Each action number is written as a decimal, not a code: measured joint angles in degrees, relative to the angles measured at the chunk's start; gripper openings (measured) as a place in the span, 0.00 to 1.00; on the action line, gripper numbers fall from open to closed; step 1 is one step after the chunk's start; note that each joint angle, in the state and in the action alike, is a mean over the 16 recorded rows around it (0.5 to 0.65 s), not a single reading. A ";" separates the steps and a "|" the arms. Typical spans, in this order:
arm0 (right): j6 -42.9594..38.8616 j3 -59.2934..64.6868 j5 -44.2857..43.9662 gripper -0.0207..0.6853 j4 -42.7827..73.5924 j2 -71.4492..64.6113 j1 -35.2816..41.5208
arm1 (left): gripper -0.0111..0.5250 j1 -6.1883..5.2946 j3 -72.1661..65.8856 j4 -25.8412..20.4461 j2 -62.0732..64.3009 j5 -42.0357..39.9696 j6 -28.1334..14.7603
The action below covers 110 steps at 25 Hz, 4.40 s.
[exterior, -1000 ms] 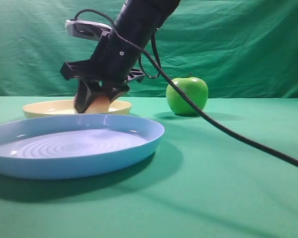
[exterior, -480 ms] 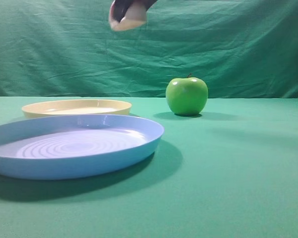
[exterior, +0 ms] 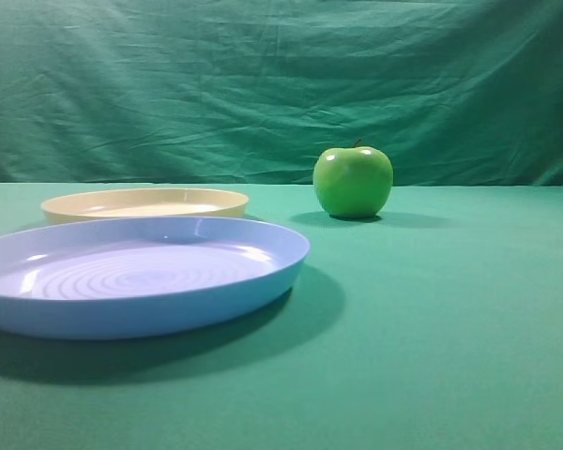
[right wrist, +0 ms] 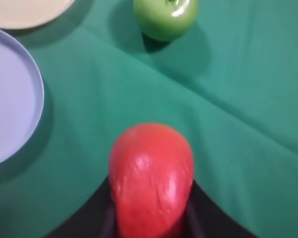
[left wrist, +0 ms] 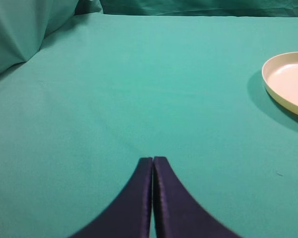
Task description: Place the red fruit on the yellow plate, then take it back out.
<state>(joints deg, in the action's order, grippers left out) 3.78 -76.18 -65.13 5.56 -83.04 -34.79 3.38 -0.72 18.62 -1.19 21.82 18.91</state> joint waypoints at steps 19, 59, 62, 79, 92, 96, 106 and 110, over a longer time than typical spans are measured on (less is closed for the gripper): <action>9.80 28.72 25.43 0.31 -12.70 1.26 12.48 | 0.02 0.00 0.00 0.00 0.00 0.00 0.00; 4.44 8.07 2.66 0.25 -14.15 12.02 13.46 | 0.02 0.00 0.00 0.00 0.00 0.00 0.00; 4.04 7.98 1.00 0.12 -14.18 17.71 13.46 | 0.02 0.00 0.00 0.00 0.00 0.00 0.00; 2.90 8.83 -7.57 0.03 -14.57 48.47 13.65 | 0.02 0.00 0.00 0.00 0.00 0.00 0.00; 0.65 28.71 7.32 0.03 -9.74 65.94 22.25 | 0.02 0.00 0.00 0.00 0.00 0.00 0.00; 0.55 38.95 16.80 0.03 -9.42 71.10 26.11 | 0.02 0.00 0.00 0.00 0.00 0.00 0.00; 0.54 61.88 33.08 0.03 -9.16 80.21 31.48 | 0.02 0.00 0.00 0.00 0.00 0.00 0.00; 0.56 68.40 35.98 0.03 -9.12 82.21 32.37 | 0.02 0.00 0.00 0.00 0.00 0.00 0.00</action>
<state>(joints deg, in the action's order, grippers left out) 4.34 -7.79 -29.14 -3.56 -0.82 -2.42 3.38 -0.72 18.62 -1.19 21.82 18.91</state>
